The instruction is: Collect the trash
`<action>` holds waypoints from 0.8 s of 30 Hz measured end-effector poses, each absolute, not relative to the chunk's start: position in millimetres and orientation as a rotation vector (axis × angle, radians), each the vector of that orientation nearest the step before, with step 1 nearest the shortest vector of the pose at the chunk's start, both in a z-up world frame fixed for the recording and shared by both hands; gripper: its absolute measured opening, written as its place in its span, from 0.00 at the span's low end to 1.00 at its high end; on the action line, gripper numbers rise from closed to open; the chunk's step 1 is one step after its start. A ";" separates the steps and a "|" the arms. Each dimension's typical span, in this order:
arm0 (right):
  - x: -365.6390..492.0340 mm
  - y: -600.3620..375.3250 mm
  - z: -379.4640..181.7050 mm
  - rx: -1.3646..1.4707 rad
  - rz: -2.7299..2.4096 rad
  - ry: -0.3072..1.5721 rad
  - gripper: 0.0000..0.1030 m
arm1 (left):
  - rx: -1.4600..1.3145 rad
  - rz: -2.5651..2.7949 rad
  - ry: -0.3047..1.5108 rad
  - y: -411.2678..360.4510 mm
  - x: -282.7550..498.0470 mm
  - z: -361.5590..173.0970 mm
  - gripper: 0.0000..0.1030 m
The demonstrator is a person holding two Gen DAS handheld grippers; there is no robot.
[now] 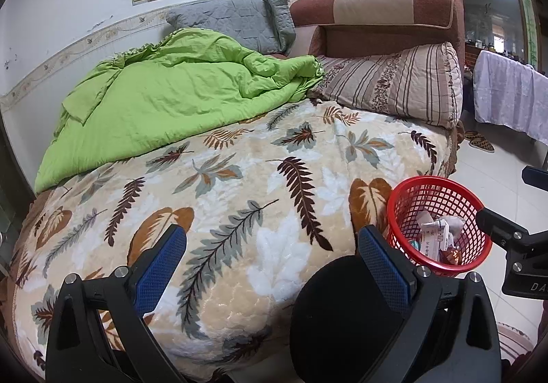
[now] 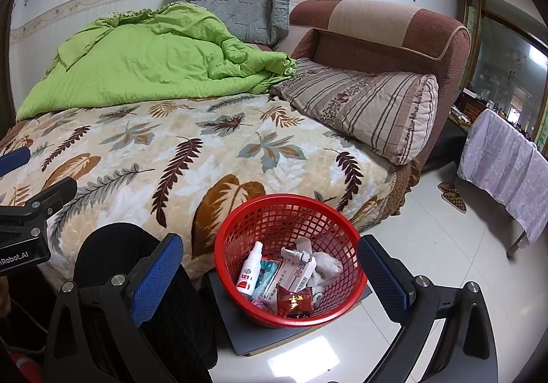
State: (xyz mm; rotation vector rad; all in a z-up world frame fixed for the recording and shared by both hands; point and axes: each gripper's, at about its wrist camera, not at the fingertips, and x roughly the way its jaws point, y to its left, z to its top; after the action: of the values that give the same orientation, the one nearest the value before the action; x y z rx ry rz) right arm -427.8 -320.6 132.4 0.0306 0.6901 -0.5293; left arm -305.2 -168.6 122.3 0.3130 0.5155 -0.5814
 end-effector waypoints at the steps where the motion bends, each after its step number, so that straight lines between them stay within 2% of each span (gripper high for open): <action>1: -427.8 -320.3 132.6 0.031 -0.530 0.690 0.99 | 0.312 -0.581 0.515 -168.3 -305.0 122.3 0.97; 24: -425.7 -321.5 131.1 0.033 -0.525 0.700 1.00 | 0.311 -0.582 0.515 -167.1 -304.7 122.3 0.97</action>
State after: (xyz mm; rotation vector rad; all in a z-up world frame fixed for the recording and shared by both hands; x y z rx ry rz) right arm -425.7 -321.5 131.1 0.0327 0.6996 -0.5247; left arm -304.7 -167.1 122.3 0.3108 0.5148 -0.5822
